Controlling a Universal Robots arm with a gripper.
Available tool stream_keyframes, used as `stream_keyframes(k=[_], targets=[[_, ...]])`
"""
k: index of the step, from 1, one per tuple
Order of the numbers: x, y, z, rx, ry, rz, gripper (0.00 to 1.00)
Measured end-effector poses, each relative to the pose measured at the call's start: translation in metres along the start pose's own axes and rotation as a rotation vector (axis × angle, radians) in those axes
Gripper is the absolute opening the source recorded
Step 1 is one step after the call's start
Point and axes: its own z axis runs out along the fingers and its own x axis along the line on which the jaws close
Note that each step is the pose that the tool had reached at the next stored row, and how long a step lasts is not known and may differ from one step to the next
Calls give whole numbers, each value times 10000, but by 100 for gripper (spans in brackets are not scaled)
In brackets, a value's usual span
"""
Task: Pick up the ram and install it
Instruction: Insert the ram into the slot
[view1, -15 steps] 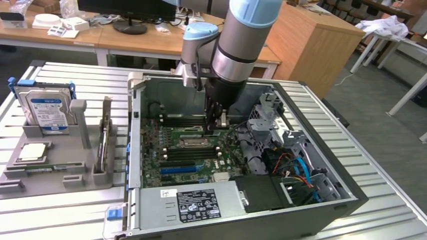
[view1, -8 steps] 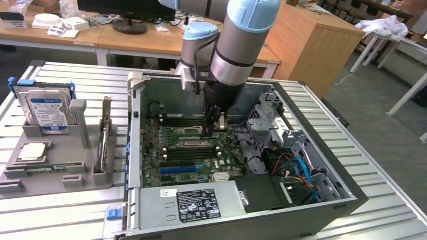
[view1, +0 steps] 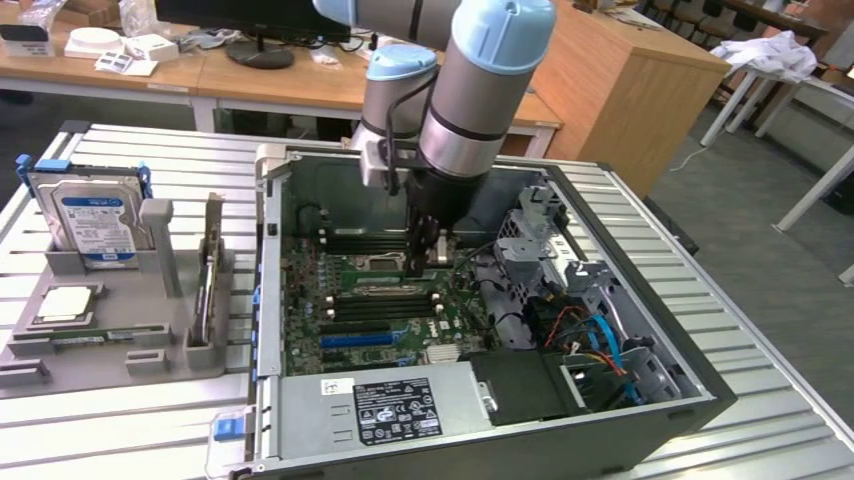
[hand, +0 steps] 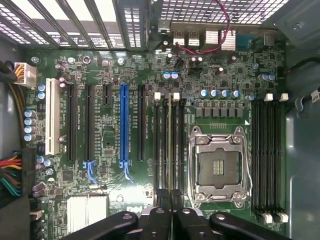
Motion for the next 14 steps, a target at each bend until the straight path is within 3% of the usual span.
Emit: stream_keyframes(k=[14], targets=[[43,1,34,0,-1,0,12]])
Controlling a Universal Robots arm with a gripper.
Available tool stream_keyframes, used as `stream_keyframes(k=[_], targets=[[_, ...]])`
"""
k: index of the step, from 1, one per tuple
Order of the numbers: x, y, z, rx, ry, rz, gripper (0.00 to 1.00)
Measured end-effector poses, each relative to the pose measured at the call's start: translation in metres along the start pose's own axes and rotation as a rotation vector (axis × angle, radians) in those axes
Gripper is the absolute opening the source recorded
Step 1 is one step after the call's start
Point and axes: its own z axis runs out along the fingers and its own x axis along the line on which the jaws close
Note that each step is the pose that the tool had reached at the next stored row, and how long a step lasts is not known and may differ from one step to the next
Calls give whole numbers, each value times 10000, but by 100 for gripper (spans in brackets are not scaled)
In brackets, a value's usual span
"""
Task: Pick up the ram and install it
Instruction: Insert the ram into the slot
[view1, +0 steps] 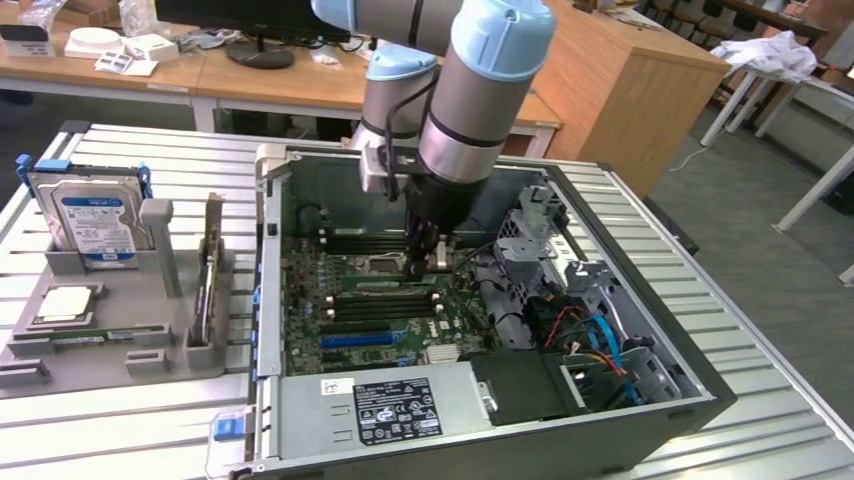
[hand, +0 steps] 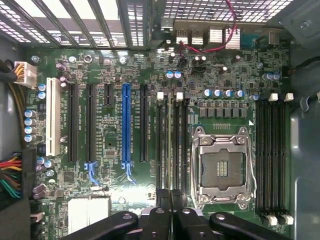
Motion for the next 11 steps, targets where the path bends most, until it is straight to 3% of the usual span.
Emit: stream_keyframes(k=[11], targets=[[30,-1,28,0,1,0,12]])
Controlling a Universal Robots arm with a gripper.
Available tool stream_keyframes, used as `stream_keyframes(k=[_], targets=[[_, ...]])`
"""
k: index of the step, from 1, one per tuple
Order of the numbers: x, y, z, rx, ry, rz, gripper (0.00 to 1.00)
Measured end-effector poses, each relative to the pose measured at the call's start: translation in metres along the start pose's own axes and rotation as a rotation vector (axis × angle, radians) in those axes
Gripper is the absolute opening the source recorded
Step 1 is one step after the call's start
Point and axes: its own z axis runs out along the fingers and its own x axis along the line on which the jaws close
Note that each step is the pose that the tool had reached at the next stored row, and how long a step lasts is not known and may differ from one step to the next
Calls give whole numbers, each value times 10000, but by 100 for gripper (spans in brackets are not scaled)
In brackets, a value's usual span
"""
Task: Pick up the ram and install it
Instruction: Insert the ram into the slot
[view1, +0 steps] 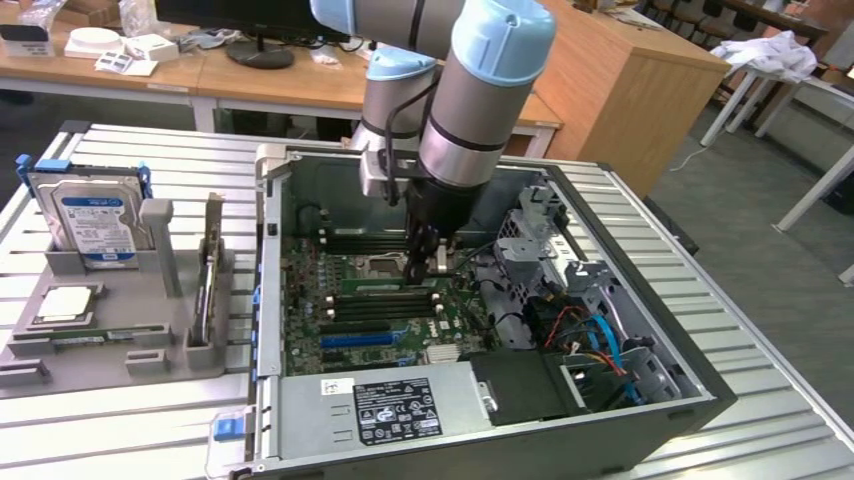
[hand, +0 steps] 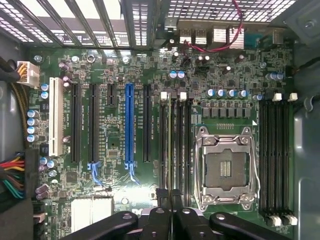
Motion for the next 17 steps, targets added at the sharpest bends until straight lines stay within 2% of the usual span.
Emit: stream_keyframes(k=[5,10,17], targets=[[13,-2,67,3,-1,0,12],[14,-2,78,3,-2,0,12],[20,-4,150,41,-1,-3,12]])
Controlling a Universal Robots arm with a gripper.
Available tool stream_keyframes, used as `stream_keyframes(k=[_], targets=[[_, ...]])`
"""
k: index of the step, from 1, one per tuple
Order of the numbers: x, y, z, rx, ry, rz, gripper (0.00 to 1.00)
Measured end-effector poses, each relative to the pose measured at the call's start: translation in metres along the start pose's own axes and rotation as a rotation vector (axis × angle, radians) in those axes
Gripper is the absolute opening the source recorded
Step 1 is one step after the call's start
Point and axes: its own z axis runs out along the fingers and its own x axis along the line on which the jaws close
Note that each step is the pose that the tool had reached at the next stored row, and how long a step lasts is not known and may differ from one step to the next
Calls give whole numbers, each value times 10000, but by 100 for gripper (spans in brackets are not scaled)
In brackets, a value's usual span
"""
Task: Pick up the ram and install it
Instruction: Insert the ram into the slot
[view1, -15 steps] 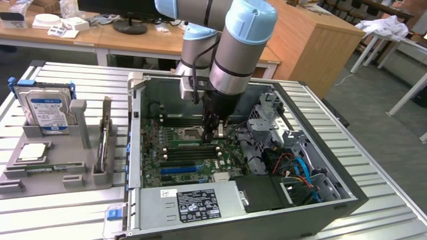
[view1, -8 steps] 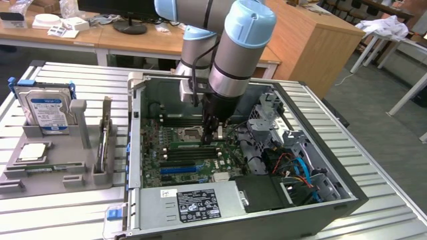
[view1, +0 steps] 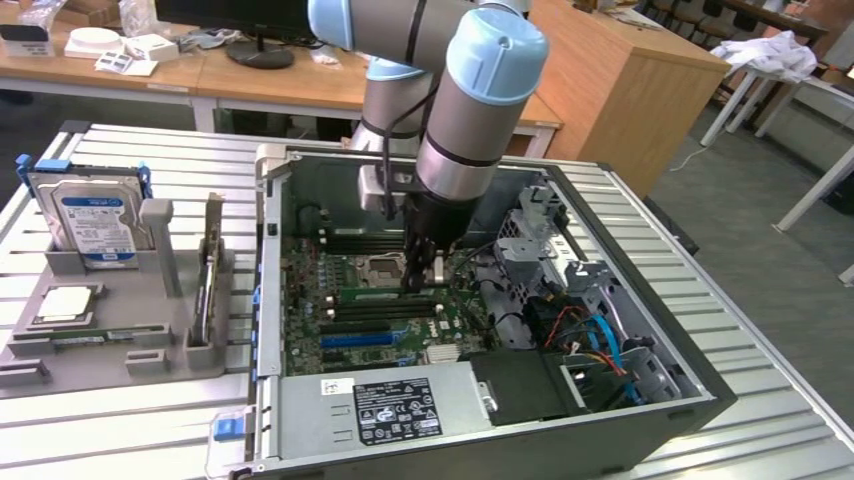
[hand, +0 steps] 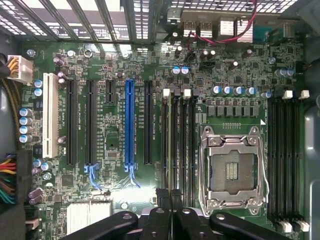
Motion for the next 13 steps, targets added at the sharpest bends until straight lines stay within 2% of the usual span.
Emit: stream_keyframes(k=[7,13], targets=[[2,0,21,8,0,-1,12],[6,-1,60,41,0,-8,12]])
